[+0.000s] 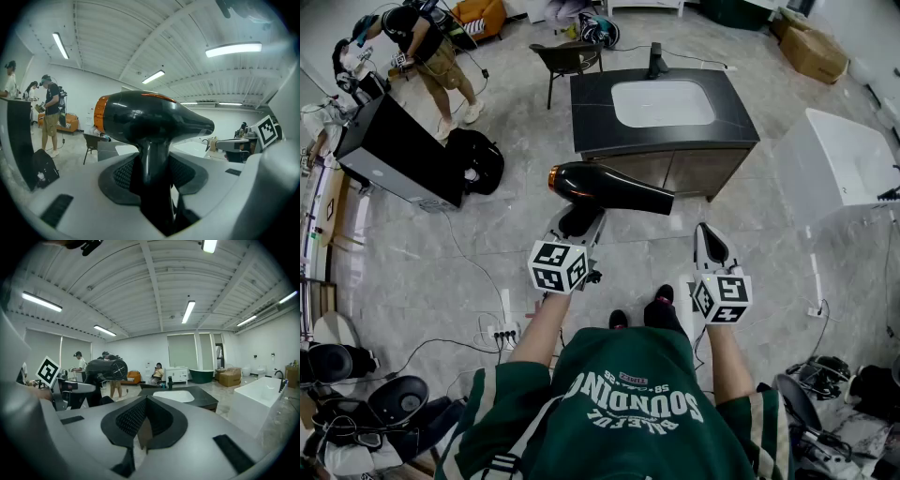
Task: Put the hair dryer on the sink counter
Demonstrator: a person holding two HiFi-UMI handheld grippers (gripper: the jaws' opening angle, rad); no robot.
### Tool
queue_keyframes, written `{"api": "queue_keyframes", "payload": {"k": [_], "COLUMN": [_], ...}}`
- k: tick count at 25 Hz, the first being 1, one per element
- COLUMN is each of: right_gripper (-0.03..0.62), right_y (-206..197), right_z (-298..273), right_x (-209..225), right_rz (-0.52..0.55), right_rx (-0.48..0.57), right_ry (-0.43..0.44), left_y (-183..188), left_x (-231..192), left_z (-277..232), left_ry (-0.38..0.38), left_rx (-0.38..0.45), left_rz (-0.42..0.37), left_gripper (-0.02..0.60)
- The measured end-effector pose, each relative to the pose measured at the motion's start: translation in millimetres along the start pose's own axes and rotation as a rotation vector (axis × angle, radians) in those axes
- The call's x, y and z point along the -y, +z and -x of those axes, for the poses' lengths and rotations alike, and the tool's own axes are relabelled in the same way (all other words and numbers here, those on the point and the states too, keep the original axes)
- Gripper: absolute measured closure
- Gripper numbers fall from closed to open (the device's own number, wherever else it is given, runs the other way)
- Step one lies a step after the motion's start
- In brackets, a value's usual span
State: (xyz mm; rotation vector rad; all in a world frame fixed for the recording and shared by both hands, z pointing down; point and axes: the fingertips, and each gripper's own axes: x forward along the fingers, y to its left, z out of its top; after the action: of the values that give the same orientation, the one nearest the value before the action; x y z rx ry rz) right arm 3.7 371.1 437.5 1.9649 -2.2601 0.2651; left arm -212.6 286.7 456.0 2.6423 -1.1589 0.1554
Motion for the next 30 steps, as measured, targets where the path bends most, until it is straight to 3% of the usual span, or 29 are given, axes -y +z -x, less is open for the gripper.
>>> {"api": "queue_keyframes", "payload": {"k": [30], "right_gripper": [0.551], "right_y": [-3.0], "right_z": [3.6], "right_x": [17.3], "right_rz": [-0.011], "right_rx": [-0.018], "right_ry": [-0.004], "left_y": [-7.2], "left_x": [0.0], "left_z": [-18.9], "left_ry": [0.001], "left_rx": [-0.030], "left_rz": [0.014], "left_gripper": [0.399]}}
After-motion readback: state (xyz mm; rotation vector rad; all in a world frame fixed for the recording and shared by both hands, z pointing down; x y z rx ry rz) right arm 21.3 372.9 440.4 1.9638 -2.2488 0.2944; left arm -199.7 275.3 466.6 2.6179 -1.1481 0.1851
